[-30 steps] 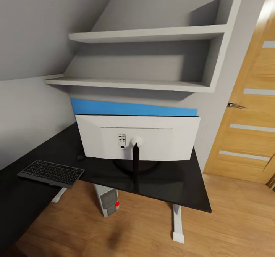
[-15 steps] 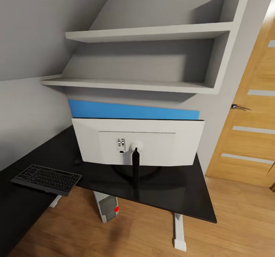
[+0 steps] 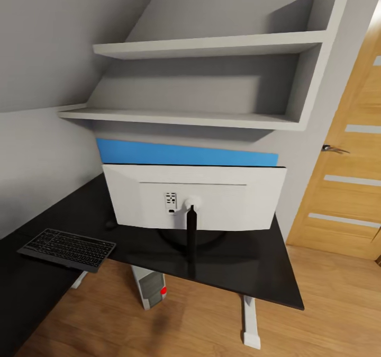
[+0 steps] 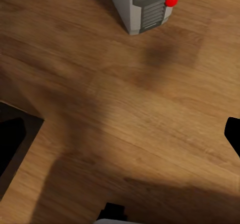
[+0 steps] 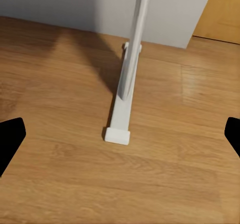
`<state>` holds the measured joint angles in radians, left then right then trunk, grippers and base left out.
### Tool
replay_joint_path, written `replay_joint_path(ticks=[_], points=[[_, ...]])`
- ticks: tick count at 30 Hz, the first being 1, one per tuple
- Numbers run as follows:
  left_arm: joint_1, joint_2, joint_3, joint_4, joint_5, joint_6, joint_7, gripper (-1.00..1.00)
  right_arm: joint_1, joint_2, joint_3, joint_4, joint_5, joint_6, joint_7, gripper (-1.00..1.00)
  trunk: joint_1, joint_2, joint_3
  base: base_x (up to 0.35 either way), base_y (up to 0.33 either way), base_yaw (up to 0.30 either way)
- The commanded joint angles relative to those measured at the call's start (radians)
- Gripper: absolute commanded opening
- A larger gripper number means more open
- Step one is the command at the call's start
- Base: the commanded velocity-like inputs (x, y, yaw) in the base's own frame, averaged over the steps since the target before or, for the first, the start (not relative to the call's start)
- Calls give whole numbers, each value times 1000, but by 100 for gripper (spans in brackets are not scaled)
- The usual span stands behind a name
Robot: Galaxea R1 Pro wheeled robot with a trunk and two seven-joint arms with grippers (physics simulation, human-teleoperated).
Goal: In the bedroom, organize the workspace by keeping the computer under the desk, ensuring the monitor is on the desk, placing the keyboard on the desk next to the monitor, placing the mouse on the desk next to the keyboard, moving the folder from the swivel chair onto the desk next to the mouse, stacking the notebook on top of the folder with the pen on top of the notebook, and positioning the swivel chair next to the desk.
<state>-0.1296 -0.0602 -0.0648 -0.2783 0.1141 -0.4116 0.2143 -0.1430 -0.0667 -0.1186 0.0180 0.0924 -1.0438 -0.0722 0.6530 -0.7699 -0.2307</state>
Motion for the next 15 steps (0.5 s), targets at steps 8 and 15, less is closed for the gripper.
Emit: replay_joint_path(ticks=[8,15], points=[[-1,0,-7,1,9,-4,3,100,-1,4,-4,2,10,-3,-8,100,0,-1,1,21,116,-31],[-1,0,-7,1,9,-3,3,100,-1,4,-4,2,10,-3,-7,100,0,-1,7,38,68,-150]])
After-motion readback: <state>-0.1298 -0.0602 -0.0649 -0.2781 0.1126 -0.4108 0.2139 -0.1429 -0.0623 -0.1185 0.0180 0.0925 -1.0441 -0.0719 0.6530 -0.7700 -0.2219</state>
